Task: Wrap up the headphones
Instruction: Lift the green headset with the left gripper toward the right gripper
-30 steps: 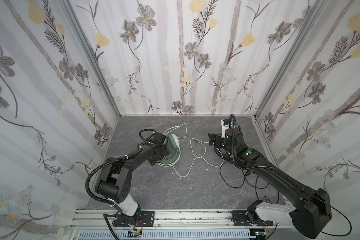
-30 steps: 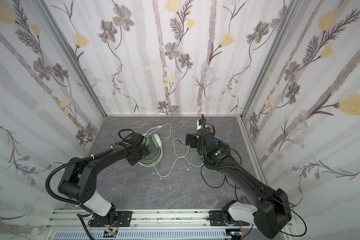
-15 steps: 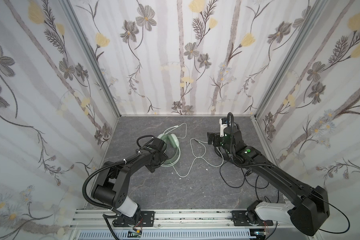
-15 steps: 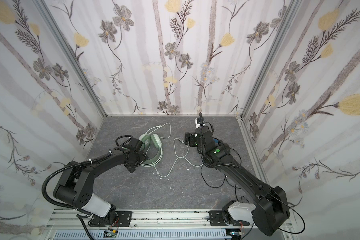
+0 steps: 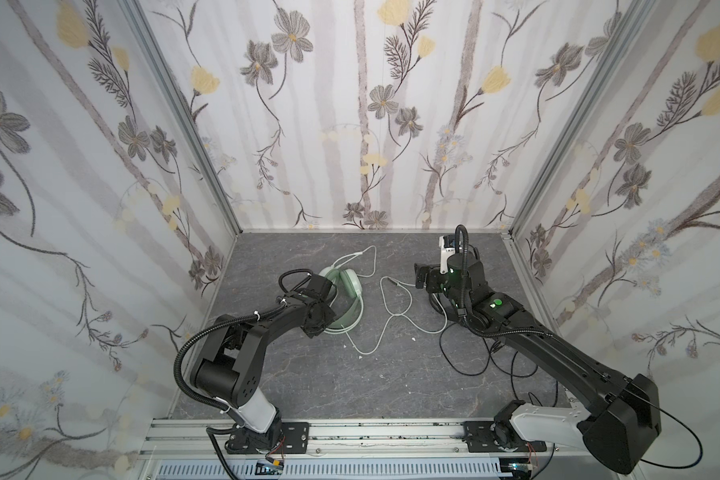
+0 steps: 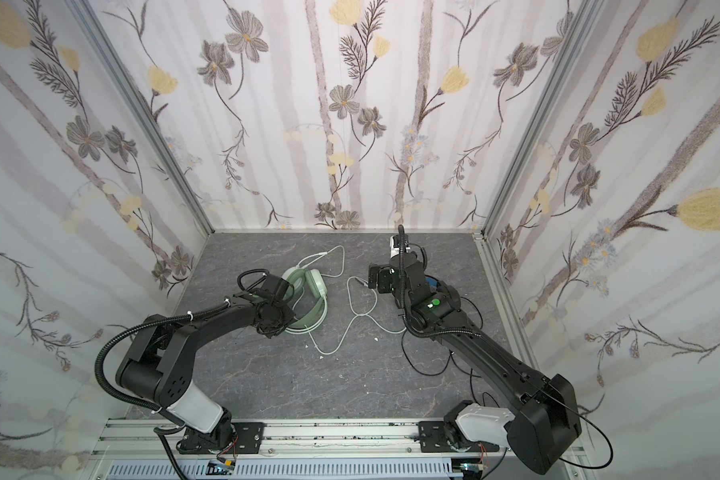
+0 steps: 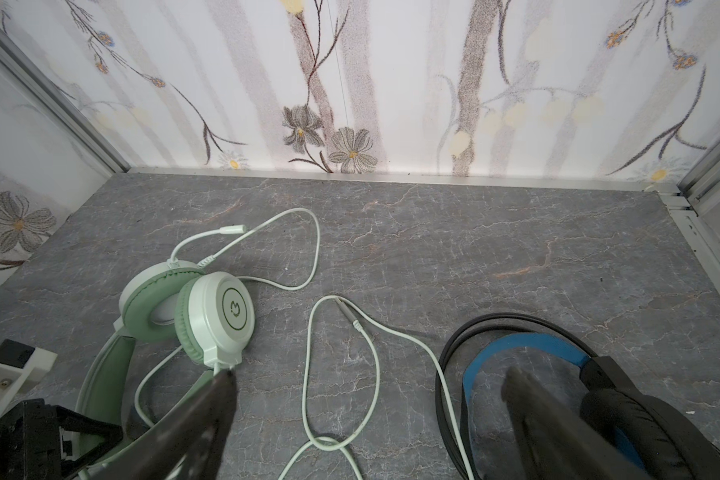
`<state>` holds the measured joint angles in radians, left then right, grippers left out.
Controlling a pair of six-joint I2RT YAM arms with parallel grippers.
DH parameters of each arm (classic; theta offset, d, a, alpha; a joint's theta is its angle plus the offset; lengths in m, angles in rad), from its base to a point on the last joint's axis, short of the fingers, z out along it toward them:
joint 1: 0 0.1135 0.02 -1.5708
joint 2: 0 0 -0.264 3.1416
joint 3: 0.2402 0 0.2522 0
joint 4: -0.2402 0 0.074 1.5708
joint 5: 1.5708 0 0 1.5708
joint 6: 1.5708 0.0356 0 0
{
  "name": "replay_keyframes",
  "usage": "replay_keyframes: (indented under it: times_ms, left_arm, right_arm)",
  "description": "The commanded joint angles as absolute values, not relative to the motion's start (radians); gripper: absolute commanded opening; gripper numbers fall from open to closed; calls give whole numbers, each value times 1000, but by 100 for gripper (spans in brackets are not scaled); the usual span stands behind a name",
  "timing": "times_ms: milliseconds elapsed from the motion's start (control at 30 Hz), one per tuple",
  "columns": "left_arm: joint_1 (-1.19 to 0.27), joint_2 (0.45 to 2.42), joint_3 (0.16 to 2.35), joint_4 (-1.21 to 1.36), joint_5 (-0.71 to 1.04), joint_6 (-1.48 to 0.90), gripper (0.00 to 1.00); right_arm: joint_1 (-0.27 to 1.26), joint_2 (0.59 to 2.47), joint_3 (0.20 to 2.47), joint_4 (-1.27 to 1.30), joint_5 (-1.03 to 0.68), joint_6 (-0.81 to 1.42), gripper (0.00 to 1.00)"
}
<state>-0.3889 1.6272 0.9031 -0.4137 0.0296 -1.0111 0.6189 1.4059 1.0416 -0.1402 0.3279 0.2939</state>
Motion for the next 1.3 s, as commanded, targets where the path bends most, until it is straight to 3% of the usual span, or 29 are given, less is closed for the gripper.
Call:
replay_keyframes:
  times_ms: [0,400,867,1267]
  left_arm:
    - [-390,1622,925,-422,14,-950,21]
    - [-418,1597,1042,-453,13,-699,0]
    - [-538,1684,1250,-557,226,-513,0]
    - [-545,1822,1302,-666,231,-361,0]
  right_arm:
    - [631,1396,1056,-147,350,284,100]
    - [643,1330,1047,-141,357,224,100]
    - [642,1172,943,-84,324,145,100]
    - [642,1086,862,-92,279,202,100]
